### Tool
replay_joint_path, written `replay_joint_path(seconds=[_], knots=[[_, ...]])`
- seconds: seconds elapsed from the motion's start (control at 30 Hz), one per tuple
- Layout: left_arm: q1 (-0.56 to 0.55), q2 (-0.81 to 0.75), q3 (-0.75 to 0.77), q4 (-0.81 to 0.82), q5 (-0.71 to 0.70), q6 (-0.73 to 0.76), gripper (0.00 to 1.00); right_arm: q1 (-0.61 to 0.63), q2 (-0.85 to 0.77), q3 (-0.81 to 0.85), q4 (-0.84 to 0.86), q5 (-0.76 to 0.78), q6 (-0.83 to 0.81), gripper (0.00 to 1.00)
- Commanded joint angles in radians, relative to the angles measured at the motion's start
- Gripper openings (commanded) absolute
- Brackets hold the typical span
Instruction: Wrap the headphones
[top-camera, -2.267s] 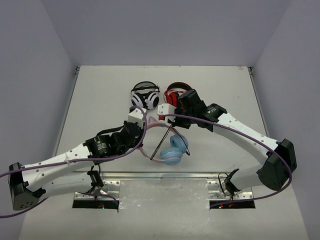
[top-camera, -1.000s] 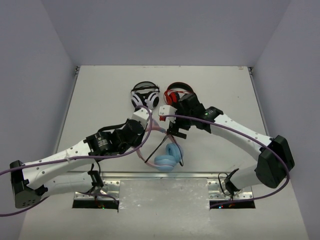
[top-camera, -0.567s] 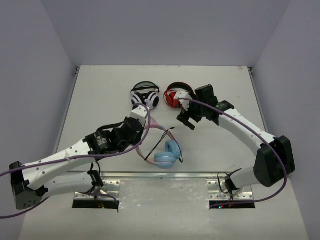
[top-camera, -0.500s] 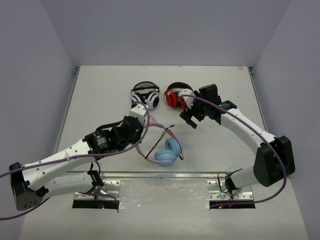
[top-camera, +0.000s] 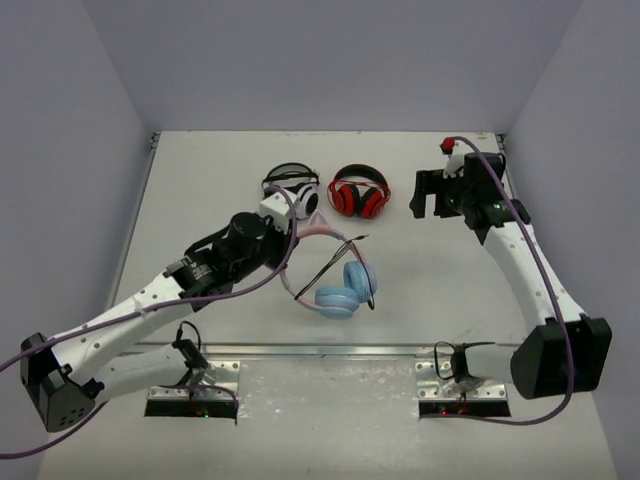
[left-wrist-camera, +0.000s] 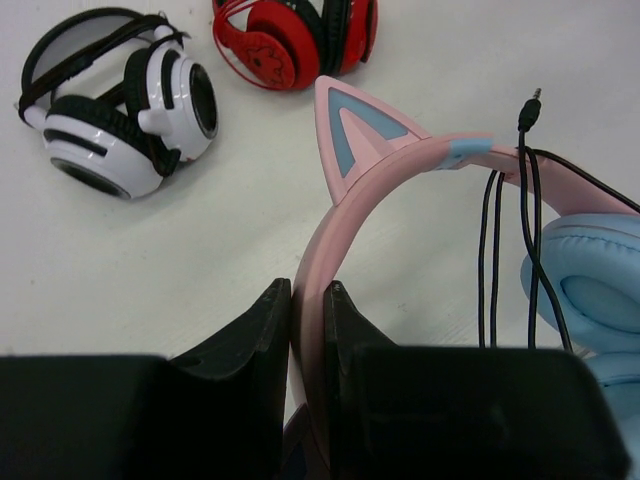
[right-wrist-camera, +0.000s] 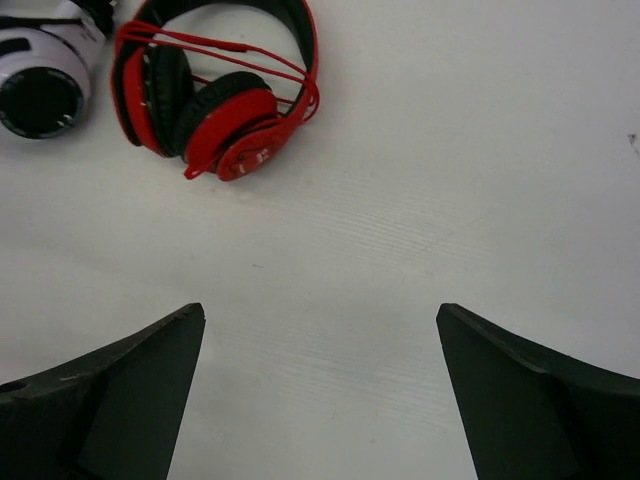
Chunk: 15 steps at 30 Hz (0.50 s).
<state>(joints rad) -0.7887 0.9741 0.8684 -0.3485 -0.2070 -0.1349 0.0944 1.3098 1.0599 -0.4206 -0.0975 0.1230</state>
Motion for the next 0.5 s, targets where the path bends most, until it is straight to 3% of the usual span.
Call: replay_joint_path(seconds=[0.0, 0.13, 0.33, 0.47], knots=[[0.029, 0.052, 0.061, 0.197, 0.123, 0.109, 0.0, 0.013, -0.118, 0.041, -0.049, -0.088, 0.147, 0.99], [0.101, 0.184, 0.144, 0.167, 0.335, 0.201, 0.0, 0.013, -0.253, 0.026, -0.089, -0.057, 0.144, 0.99], [0.239, 0.365, 0.207, 0.273, 0.653, 0.225, 0.06, 0.013, -0.487, -0.021, -0.13, -0.134, 0.181, 0.99], [0.247, 0.544, 0.297, 0.307, 0.745, 0.256, 0.05, 0.013, -0.586, -0.064, -0.13, -0.235, 0.214, 0.99]])
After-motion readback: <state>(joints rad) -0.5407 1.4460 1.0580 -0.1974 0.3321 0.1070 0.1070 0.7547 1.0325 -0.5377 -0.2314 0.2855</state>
